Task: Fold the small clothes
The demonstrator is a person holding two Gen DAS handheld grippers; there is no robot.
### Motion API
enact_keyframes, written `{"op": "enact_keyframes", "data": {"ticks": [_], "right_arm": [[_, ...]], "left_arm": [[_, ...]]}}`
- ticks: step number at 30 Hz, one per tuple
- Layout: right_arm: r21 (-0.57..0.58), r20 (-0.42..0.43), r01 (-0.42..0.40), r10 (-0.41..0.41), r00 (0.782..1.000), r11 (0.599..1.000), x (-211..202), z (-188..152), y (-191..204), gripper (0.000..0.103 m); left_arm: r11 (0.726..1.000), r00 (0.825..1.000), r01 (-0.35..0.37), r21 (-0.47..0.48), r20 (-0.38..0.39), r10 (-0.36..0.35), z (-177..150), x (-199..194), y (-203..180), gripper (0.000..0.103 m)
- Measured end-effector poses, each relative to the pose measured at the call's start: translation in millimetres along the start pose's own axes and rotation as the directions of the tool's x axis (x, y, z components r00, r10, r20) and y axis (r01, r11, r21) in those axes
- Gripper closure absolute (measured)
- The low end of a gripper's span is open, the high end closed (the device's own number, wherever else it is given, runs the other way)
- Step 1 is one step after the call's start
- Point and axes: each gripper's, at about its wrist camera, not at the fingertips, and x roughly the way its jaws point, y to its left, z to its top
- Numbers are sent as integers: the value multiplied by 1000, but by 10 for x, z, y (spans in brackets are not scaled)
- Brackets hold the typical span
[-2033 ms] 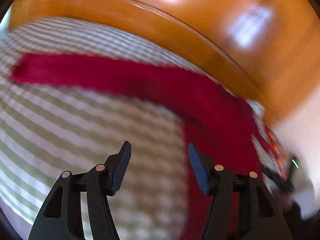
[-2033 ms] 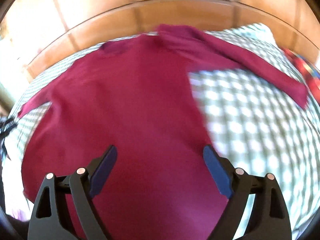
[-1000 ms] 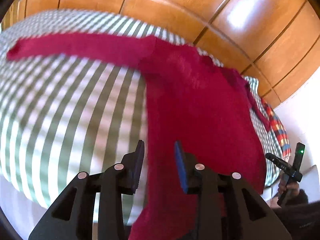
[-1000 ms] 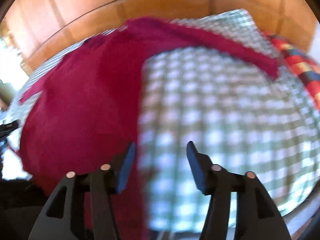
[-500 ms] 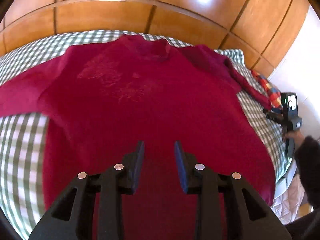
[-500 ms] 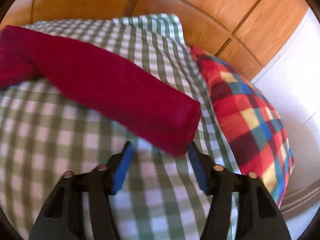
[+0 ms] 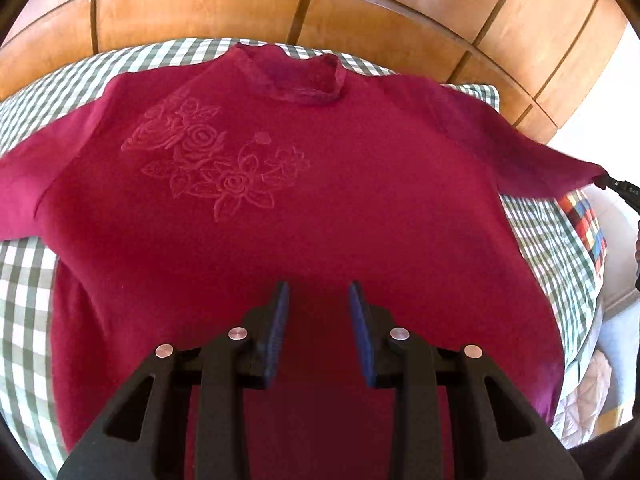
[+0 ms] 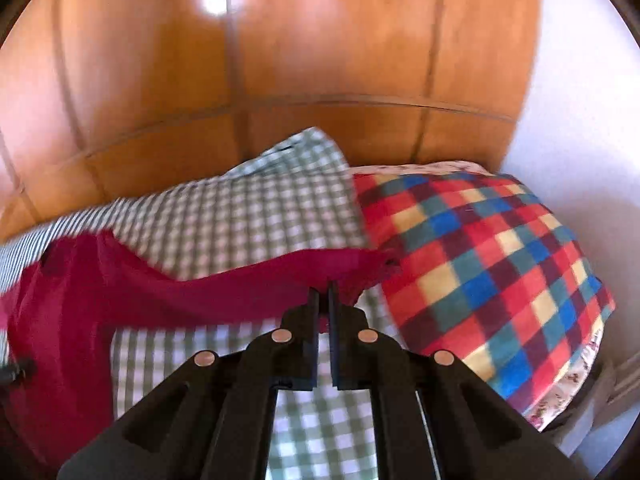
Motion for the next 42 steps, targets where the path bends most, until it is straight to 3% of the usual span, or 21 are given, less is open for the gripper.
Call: {"op": "enact_keyframes", "data": {"ticks": [3, 7, 9, 10, 11, 12, 16, 18, 20, 21, 23, 27, 28, 30, 31, 36, 39, 42], "right_arm": [[64, -98, 78, -71, 993, 995, 455, 120, -204, 100], [108, -204, 178, -153, 967, 978, 1087, 100, -411, 98], [171, -175, 194, -164, 971, 966, 1189, 95, -528, 76], [208, -150, 192, -163, 975, 959, 1179, 87, -591, 46], [247, -119, 196, -171, 978, 949, 1126, 63, -643, 27], [281, -91, 187, -168, 982, 941, 1040, 11, -690, 27], [358, -107, 79, -43, 993, 930, 884, -316, -744, 30], [393, -126, -20, 75, 989, 919, 916, -530, -684, 43], [426, -156, -103, 185, 970, 899, 1042, -718, -559, 57], [441, -162, -121, 211, 964, 889, 1115, -746, -522, 59], [468, -140, -123, 212, 967, 875, 1219, -766, -468, 59], [648, -25, -122, 182, 983, 752, 1382, -686, -722, 58], [664, -26, -111, 172, 985, 739, 1419, -669, -755, 63], [660, -52, -83, 155, 987, 746, 1447, -620, -759, 79], [647, -56, -87, 160, 985, 758, 1423, -592, -743, 96], [589, 24, -120, 131, 991, 799, 828, -510, -740, 98], [563, -44, -79, 125, 991, 823, 783, -560, -706, 98], [579, -102, -35, 115, 988, 814, 908, -572, -678, 98]], "left_arm": [[1000, 1000, 3, -6, -1, -3, 11, 1, 3, 74], [1000, 1000, -1, -5, -4, 1, 11, -12, 0, 74], [1000, 1000, -2, -5, -7, 2, 7, -21, 3, 74], [1000, 1000, -2, -4, -8, 2, 4, -25, 5, 74], [1000, 1000, -3, -3, -9, 3, 1, -27, 6, 74], [1000, 1000, -3, -4, -9, 2, -2, -29, 8, 74], [1000, 1000, 6, -15, -6, -6, 1, -13, 28, 74], [1000, 1000, 9, -23, -5, -9, -3, -1, 38, 74], [1000, 1000, 7, -25, -3, -7, -12, -1, 37, 74], [1000, 1000, 4, -23, -2, -4, -16, -5, 33, 74], [1000, 1000, -1, -20, -5, 1, -19, -11, 26, 74], [1000, 1000, -10, -21, -7, 10, -27, -26, 19, 74], [1000, 1000, -11, -20, -7, 11, -29, -29, 18, 74], [1000, 1000, -12, -19, -6, 12, -31, -30, 17, 73], [1000, 1000, -12, -20, -7, 12, -29, -30, 17, 74], [1000, 1000, -2, -20, -5, 2, -30, -23, 35, 71], [999, 1000, 18, -32, 0, -18, -29, -17, 59, 69], [998, 999, 37, -52, -1, -37, -11, -31, 87, 69]]}}
